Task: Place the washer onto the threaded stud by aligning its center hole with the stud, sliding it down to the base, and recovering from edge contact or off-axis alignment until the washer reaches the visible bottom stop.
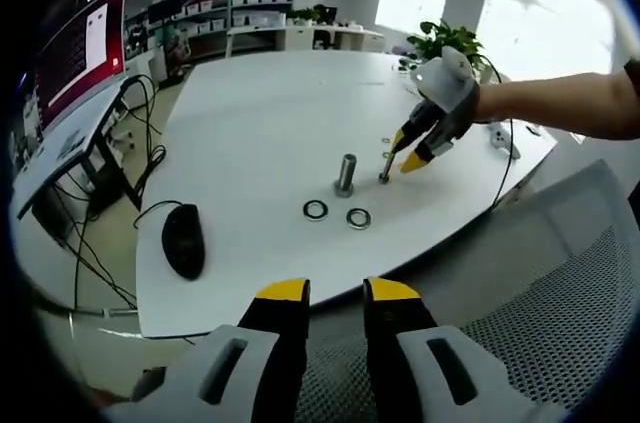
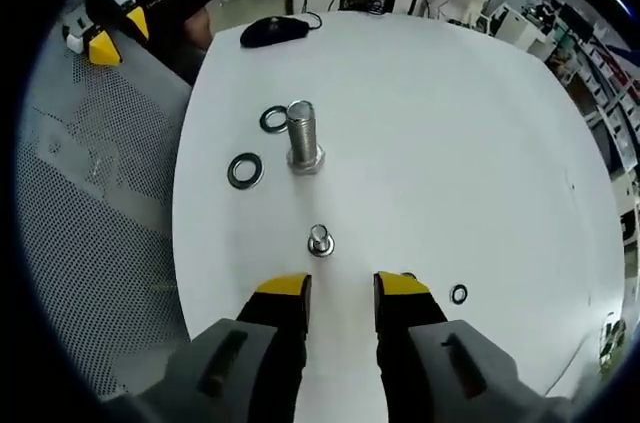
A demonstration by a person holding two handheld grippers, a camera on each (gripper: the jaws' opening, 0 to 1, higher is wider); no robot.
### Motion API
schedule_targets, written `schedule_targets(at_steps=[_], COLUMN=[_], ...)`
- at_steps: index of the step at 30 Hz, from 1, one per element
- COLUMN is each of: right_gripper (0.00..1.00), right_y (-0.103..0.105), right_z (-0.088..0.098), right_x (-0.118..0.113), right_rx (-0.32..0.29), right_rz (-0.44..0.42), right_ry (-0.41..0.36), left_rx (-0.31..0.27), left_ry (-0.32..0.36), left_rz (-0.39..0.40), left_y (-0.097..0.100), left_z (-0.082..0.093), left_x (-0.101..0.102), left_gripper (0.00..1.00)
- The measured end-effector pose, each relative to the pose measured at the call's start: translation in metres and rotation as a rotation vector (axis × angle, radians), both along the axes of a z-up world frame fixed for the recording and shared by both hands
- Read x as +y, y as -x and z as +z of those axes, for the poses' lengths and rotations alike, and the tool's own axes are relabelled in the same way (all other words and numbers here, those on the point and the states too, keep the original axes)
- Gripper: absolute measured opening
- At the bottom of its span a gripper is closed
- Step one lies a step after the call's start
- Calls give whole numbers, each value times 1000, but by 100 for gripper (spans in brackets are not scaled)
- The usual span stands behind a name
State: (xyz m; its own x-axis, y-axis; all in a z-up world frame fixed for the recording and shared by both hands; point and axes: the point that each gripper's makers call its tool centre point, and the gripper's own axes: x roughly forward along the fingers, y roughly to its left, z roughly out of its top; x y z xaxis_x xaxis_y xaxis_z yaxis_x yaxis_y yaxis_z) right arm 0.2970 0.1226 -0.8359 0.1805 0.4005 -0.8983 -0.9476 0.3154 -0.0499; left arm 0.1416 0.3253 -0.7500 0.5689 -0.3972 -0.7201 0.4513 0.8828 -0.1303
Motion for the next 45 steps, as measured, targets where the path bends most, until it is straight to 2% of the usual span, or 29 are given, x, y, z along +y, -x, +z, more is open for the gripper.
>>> schedule_targets(at_steps=[9,14,17,23,28,38,45], right_gripper=[29,30,30,30,30,29,28], right_y=[-9,-15,-17,-24,-32,-46,-48], right_z=[3,1,-3,-12,-19,-31,-31], right_x=[-12,-16,-20,-25,-25,-24,-23], right_rx=[-4,-30,-15,-29,-18,-2,-2], right_rz=[-79,-107,-148,-182,-225,-243,-259], right_ry=[-101,-120,-134,-120,-120,-111,-125], left_rx=[-3,-2,-2,-2,-2,-3,-2], left_ry=[18,13,13,12,13,14,14], left_rz=[24,18,20,19,19,22,22], left_y=[-1,-1,-1,-1,-1,-1,-1], left_z=[1,1,1,1,1,1,1], left_x=[1,1,1,0,0,1,1], left_gripper=[21,21,21,21,21,21,21])
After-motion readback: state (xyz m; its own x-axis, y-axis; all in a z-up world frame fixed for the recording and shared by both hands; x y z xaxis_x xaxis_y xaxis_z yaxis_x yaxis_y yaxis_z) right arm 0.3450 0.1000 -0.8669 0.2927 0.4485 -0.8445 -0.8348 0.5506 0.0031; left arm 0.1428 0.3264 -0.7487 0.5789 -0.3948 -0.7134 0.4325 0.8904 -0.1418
